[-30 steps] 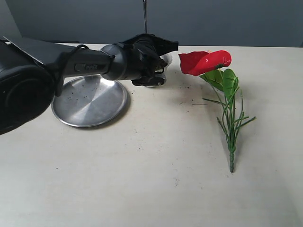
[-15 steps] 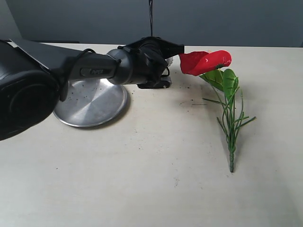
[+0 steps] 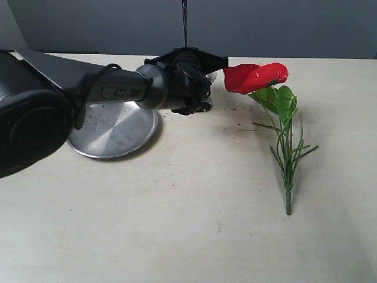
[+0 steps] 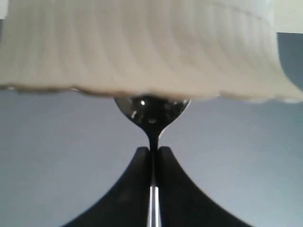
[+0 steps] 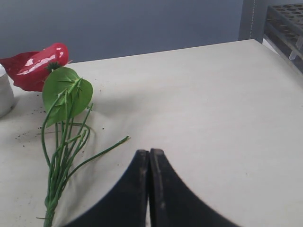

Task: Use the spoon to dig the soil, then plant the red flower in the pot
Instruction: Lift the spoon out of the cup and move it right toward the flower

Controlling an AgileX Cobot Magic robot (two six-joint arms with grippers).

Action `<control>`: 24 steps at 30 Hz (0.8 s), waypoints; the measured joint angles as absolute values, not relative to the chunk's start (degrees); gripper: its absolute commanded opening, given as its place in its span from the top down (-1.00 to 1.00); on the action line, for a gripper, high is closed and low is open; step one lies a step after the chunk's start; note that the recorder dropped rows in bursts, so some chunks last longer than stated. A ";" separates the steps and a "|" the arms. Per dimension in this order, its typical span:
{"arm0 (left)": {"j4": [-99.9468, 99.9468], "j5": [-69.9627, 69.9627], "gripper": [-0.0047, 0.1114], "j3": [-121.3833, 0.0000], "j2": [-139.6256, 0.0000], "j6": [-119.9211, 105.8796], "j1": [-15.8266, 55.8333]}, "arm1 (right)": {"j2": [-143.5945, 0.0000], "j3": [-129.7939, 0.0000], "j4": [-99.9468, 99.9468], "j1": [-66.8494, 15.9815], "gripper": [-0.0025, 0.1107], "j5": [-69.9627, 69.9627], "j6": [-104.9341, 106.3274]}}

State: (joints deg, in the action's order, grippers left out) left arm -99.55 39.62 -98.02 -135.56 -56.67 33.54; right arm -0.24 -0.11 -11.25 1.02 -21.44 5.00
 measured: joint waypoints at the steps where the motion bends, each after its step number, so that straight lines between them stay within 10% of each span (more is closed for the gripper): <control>1: -99.45 39.62 0.91 -97.59 -135.32 -56.67 33.79 | -0.24 -0.11 -11.25 1.02 0.96 -21.44 5.00; 24: -91.62 43.56 0.91 -96.26 -132.86 -57.27 36.79 | -0.24 -0.11 -11.25 1.02 0.96 -21.44 5.00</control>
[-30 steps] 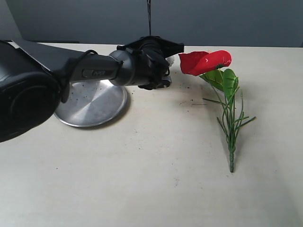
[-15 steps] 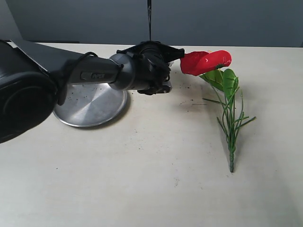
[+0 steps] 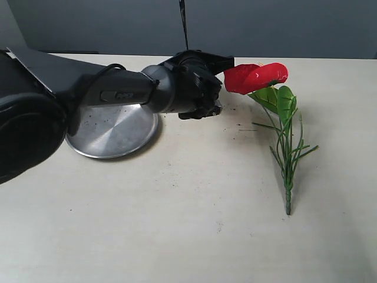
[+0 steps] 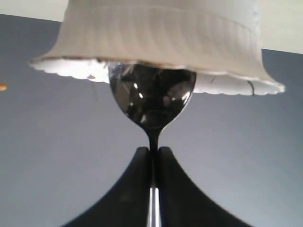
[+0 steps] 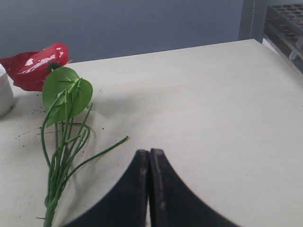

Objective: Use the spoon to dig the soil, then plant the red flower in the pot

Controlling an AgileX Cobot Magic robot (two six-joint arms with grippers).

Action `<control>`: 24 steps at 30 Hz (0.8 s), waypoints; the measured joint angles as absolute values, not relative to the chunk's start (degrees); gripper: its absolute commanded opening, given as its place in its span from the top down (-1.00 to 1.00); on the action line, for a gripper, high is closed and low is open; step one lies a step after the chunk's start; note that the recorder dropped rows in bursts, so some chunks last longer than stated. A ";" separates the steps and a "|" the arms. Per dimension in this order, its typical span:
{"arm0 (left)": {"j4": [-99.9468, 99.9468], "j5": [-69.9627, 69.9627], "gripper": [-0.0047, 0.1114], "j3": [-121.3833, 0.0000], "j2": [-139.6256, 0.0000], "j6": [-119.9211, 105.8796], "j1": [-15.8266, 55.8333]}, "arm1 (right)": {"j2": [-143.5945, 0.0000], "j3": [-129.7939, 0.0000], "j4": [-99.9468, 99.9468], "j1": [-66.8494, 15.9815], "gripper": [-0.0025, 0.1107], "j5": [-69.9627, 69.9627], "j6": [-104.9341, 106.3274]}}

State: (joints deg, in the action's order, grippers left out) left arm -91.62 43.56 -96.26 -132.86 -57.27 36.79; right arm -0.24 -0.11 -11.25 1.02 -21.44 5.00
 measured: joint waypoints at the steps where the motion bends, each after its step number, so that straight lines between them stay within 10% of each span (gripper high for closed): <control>1: -91.49 43.86 0.91 -96.26 -132.86 -57.42 36.79 | -0.24 -0.11 -11.25 1.02 0.96 -21.44 5.00; 24: -88.99 50.32 0.91 -96.11 -132.73 -57.76 38.82 | -0.24 -0.11 -11.25 1.02 0.96 -21.44 5.00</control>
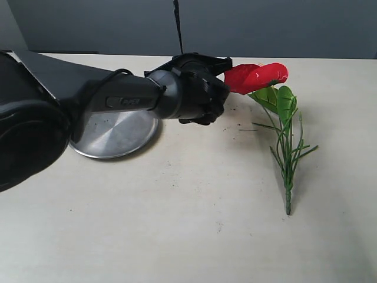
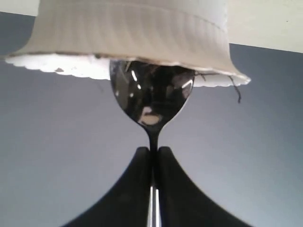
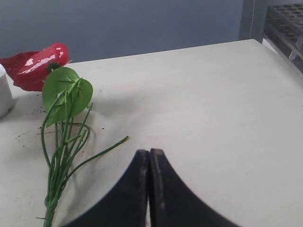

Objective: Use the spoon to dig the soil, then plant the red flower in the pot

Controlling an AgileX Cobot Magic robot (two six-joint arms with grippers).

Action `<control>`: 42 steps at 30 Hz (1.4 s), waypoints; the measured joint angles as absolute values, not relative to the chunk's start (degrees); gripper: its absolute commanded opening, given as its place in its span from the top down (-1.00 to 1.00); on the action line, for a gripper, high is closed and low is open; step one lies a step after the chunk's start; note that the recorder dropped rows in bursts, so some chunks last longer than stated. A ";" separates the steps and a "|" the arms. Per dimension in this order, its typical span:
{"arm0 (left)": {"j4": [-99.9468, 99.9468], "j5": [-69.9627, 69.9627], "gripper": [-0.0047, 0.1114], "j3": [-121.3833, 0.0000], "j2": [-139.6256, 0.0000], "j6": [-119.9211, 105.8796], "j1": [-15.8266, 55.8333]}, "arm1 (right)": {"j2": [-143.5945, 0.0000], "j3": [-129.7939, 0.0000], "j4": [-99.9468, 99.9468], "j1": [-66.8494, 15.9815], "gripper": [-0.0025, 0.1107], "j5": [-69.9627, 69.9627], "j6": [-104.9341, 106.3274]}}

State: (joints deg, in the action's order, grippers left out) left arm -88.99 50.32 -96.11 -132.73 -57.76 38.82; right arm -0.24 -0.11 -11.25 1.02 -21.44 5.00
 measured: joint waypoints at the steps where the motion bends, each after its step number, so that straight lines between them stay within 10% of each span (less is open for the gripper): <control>1: -91.68 49.57 0.91 -96.01 -132.73 -57.76 38.60 | -0.24 -0.11 -11.25 1.02 0.96 -21.44 5.00; 42: -101.76 35.43 0.91 -92.52 -133.26 -54.34 33.20 | -0.24 -0.11 -11.25 1.02 0.96 -21.44 5.00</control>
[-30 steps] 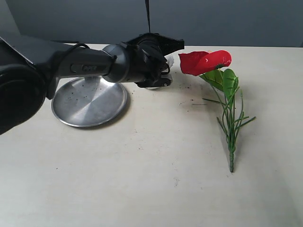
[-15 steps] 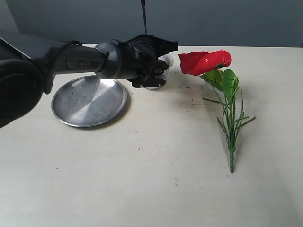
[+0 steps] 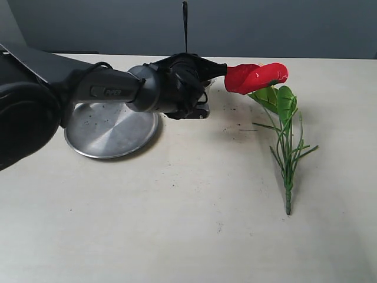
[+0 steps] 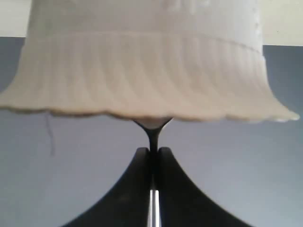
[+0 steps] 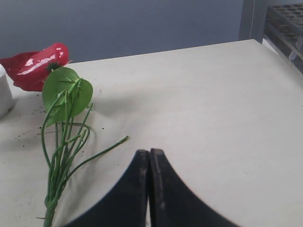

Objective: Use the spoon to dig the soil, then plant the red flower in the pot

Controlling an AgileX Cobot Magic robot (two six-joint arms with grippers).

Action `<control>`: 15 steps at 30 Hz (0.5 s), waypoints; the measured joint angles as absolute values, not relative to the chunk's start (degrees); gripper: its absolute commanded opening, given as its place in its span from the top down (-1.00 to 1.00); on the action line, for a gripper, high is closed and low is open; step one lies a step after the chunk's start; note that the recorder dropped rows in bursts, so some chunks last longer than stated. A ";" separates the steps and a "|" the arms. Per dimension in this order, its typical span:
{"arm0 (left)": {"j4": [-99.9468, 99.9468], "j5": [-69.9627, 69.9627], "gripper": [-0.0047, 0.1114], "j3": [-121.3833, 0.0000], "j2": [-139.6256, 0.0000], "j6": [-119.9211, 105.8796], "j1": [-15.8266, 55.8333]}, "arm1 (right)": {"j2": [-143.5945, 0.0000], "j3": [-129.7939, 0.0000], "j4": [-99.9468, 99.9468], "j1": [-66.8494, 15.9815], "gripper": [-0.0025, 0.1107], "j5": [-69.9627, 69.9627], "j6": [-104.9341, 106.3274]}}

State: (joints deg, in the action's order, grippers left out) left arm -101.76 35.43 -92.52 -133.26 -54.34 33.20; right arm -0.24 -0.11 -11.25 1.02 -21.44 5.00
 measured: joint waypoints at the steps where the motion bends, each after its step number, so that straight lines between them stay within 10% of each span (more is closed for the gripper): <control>1: -101.90 35.78 0.91 -92.26 -133.13 -54.04 33.33 | -0.24 -0.11 -11.25 1.02 0.96 -21.44 5.00; 15: -101.22 37.63 0.91 -88.68 -130.40 -50.50 34.52 | -0.24 -0.11 -11.25 1.02 0.96 -21.44 5.00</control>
State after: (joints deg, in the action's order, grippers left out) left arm -101.22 37.63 -88.68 -130.40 -50.50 34.52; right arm -0.24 -0.11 -11.25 1.02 -21.44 5.00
